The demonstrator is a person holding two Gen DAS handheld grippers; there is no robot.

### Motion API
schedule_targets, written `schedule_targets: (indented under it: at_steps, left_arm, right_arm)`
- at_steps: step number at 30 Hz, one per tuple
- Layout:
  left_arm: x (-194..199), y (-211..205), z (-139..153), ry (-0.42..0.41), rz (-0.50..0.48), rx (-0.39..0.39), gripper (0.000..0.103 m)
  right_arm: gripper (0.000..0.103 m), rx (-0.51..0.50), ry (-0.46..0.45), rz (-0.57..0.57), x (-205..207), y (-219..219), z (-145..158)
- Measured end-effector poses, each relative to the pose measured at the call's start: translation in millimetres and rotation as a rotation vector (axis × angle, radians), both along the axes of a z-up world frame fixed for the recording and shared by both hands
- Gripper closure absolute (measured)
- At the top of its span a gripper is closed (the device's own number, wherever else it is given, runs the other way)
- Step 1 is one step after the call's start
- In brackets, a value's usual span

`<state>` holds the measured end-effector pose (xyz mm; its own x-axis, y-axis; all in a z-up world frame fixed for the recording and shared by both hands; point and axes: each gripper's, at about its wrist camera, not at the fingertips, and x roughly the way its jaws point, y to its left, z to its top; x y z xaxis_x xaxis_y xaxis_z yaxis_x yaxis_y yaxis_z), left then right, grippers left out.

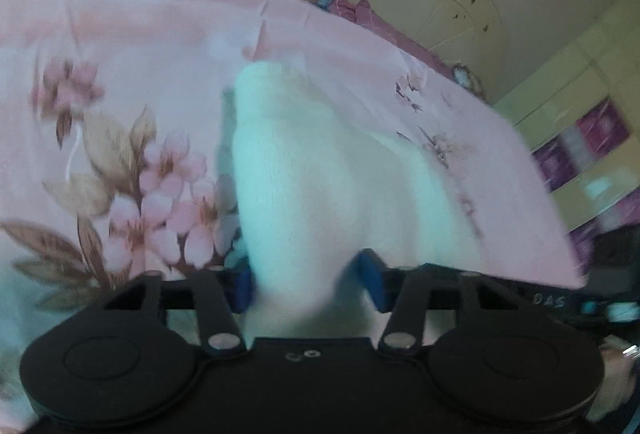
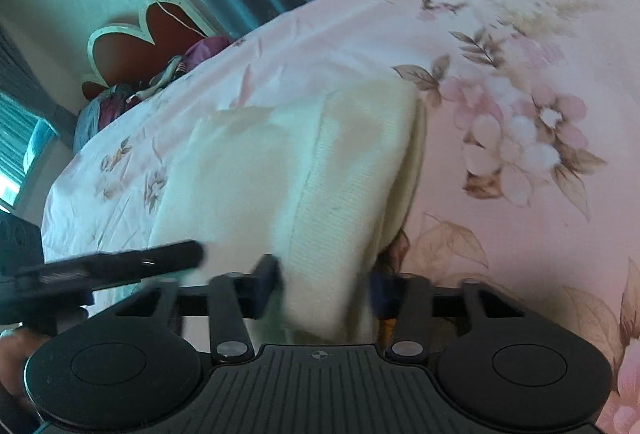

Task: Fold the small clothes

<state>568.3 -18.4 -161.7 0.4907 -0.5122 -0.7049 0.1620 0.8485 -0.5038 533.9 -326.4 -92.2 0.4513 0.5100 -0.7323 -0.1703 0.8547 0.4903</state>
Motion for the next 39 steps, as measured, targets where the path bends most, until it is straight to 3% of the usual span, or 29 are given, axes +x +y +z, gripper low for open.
schedule_targets:
  at_steps: [3, 10, 16, 26, 30, 32, 36, 39]
  left_arm:
    - [-8, -12, 17, -0.072, -0.02, 0.087, 0.075]
    - [-30, 3, 52, -0.154, -0.053, 0.15, 0.076]
    - [-47, 54, 69, -0.177, -0.007, 0.195, 0.076]
    - [-69, 160, 67, -0.123, 0.102, 0.266, 0.076]
    - [-68, 199, 58, -0.085, 0.121, 0.256, 0.075]
    - [-63, 215, 45, -0.05, 0.126, 0.228, 0.073]
    - [-65, 240, 20, -0.04, 0.173, 0.17, 0.042]
    - [-73, 244, 16, -0.057, 0.179, 0.146, 0.042]
  right_arm:
    - [0.073, -0.078, -0.066, 0.014, -12, 14, 14]
    - [0.074, -0.071, -0.136, 0.023, -27, 40, 49]
    - [0.074, -0.048, -0.171, 0.097, -31, 100, 71]
    - [0.074, 0.017, -0.133, 0.221, -28, 226, 53]
    - [0.074, 0.032, -0.094, 0.234, -24, 264, 36]
    - [0.074, 0.031, -0.067, 0.229, -19, 274, 25]
    - [0.073, 0.007, -0.007, 0.189, -6, 274, -4]
    - [0.073, 0.003, -0.016, 0.196, -6, 270, -5]
